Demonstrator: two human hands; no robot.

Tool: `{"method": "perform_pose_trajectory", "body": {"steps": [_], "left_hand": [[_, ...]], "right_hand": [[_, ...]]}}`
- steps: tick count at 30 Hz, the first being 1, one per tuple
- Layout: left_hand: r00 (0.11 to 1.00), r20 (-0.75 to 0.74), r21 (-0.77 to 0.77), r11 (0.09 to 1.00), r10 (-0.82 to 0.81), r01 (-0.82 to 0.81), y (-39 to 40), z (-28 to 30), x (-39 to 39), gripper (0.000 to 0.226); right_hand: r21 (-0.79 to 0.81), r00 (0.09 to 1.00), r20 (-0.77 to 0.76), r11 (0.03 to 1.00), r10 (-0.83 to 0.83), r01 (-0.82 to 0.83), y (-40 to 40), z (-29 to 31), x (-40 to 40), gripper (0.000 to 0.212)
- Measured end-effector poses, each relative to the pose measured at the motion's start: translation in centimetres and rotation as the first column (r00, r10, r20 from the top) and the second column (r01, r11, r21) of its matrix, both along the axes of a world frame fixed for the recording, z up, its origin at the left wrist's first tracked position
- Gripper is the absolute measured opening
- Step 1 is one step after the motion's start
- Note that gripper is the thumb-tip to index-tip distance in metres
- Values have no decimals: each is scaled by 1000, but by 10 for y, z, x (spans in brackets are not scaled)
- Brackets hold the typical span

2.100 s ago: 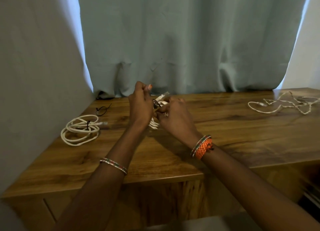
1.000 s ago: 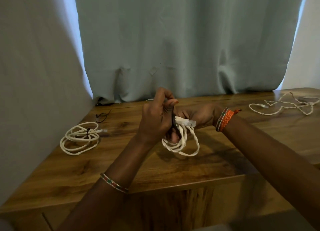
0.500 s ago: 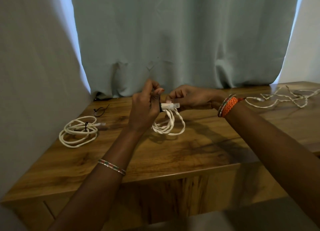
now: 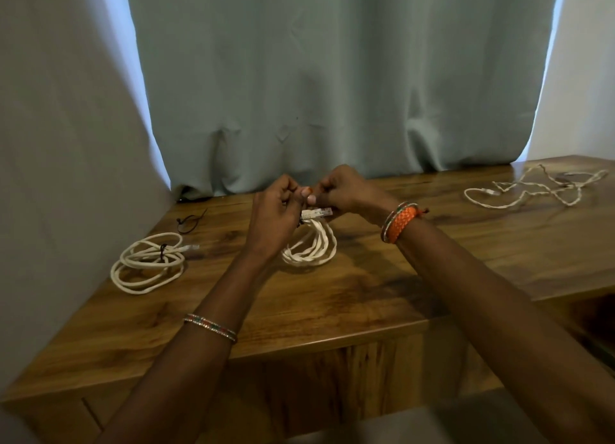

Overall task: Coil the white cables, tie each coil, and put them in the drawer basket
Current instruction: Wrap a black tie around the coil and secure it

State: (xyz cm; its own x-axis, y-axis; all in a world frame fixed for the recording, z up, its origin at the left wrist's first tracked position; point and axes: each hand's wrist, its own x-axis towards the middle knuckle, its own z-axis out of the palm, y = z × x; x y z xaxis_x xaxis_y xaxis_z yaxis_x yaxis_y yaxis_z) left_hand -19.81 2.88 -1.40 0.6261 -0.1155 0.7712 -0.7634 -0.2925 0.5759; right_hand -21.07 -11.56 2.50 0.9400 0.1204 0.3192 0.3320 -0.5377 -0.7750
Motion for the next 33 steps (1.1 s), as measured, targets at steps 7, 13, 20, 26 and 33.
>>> {"method": "perform_pose_trajectory", "body": {"steps": [7, 13, 20, 26, 33], "left_hand": [[998, -50, -97, 995, -35, 30, -2, -1, 9, 20], [970, -225, -182, 982, -95, 54, -7, -8, 20, 24], [904, -347, -405, 909, -251, 97, -11, -6, 14, 22], [648, -550, -561, 808, -527, 181, 2, 4, 14, 32], [712, -619, -448, 893, -332, 26, 3, 1, 24, 17]], "right_hand": [[632, 927, -179, 761, 328, -147, -6, -10, 0, 11], [867, 918, -103, 487, 383, -106, 10, -27, 4, 19], [870, 948, -98, 489, 304, -67, 17, -28, 4, 24], [660, 999, -7, 751, 44, -28, 21, -32, -4, 6], [342, 900, 306, 918, -309, 199, 41, -40, -7, 11]]}}
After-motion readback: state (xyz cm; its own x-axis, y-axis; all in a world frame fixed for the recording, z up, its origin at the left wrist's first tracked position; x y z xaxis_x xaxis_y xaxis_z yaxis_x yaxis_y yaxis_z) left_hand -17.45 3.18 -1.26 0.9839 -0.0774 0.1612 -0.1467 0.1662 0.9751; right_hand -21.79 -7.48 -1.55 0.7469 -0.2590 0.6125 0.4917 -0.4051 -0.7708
